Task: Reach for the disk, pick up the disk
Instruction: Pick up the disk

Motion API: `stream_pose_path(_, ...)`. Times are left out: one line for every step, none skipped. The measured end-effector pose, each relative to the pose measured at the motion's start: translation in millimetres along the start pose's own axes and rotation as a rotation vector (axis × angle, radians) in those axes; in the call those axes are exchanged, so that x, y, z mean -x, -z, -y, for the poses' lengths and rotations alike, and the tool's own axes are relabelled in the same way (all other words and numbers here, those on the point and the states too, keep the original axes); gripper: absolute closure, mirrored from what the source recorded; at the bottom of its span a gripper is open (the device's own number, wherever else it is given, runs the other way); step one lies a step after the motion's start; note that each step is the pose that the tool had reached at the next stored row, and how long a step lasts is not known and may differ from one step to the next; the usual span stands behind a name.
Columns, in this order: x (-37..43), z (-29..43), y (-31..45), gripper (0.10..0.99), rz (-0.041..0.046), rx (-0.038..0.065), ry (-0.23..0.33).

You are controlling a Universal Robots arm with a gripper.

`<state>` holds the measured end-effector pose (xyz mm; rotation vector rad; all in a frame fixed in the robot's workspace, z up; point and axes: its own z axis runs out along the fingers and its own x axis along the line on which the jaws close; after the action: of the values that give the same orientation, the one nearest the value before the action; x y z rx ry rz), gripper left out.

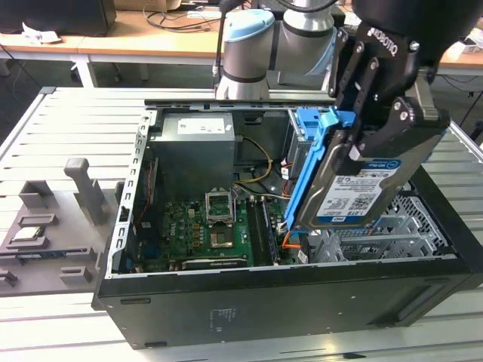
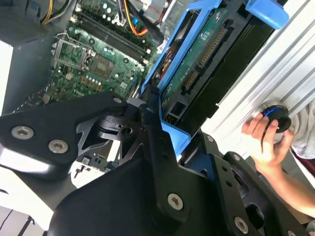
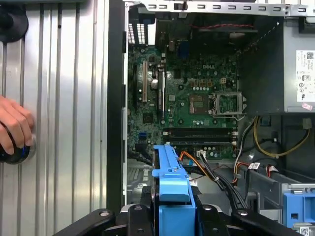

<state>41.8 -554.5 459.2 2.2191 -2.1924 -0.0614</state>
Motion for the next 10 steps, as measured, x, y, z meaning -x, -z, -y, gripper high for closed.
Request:
stream_pose_path(-0.1,6.0,0.2,0.718,0.0001,0.0,0.0)
stream_pose_path(-0.1,12.6,0.5,0.718,0.0,0.0,0.0)
stream_pose_path(-0.2,18.0,0.8,0.718,0.0001,0.0,0.0)
stream_pose_path(-0.3,22.4,0.9,0.718,0.0001,0.0,0.0)
stream_pose_path(-0.3,28.5,1.2,0.718,0.0001,0.0,0.0)
stream_pose_path(-0.4,32.8,1.4,0.718,0.0,0.0,0.0)
stream_pose_path(-0.4,36.3,1.5,0.718,0.0001,0.0,0.0)
stream_pose_path(-0.5,43.2,1.9,0.718,0.0,0.0,0.0)
stream_pose_path(-0.5,47.5,2.0,0.718,0.0002,0.0,0.0)
stream_pose_path(-0.6,50.8,2.1,0.718,0.0001,0.0,0.0)
